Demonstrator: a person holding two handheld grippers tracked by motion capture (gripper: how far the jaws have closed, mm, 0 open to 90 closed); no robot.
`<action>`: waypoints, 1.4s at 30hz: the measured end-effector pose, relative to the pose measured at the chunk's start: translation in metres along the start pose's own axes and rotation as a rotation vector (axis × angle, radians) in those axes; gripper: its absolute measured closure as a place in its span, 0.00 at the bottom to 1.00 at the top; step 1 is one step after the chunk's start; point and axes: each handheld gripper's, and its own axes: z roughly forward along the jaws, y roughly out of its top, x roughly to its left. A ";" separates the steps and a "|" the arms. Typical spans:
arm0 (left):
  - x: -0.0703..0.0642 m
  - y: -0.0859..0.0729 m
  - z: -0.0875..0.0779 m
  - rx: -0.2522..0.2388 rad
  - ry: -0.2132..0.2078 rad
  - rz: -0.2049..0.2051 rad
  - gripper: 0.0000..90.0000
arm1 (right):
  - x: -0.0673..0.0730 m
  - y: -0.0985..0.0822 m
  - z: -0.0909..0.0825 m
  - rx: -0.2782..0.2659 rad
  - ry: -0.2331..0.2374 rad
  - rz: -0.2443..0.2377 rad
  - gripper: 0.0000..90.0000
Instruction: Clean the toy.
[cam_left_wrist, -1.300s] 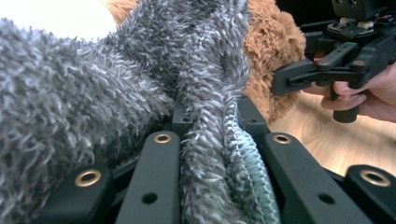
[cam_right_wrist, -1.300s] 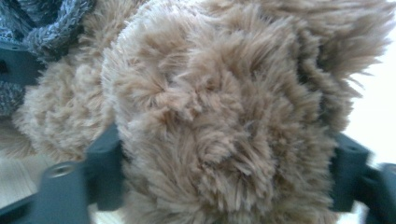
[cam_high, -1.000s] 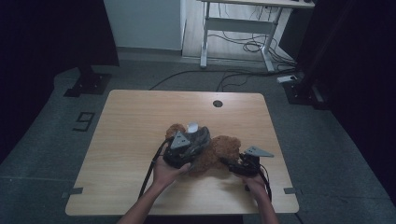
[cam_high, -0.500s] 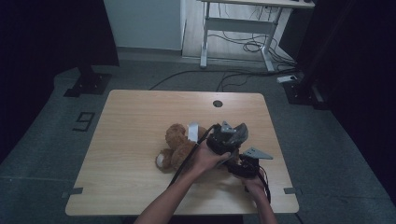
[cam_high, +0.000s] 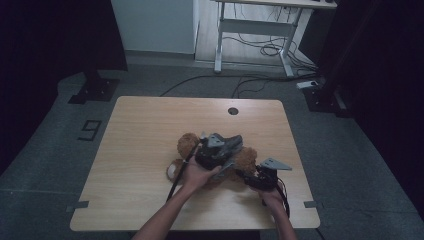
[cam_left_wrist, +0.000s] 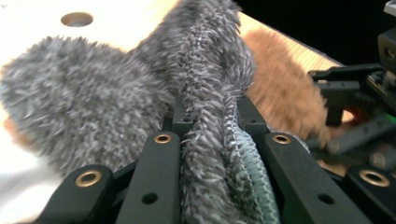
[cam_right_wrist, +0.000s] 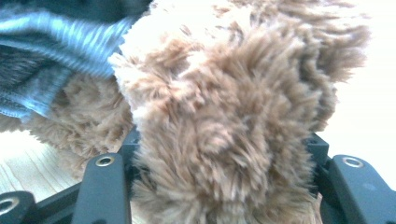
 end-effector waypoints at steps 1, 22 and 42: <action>0.011 -0.008 -0.014 -0.016 -0.009 -0.023 0.83 | 0.001 0.000 0.000 -0.002 0.000 -0.002 0.45; 0.055 -0.009 -0.040 -0.003 0.097 -0.091 0.82 | 0.003 -0.001 0.000 -0.009 -0.010 -0.038 0.45; 0.051 -0.022 -0.038 0.002 0.126 -0.056 0.82 | 0.002 -0.001 0.000 -0.005 -0.011 -0.030 0.45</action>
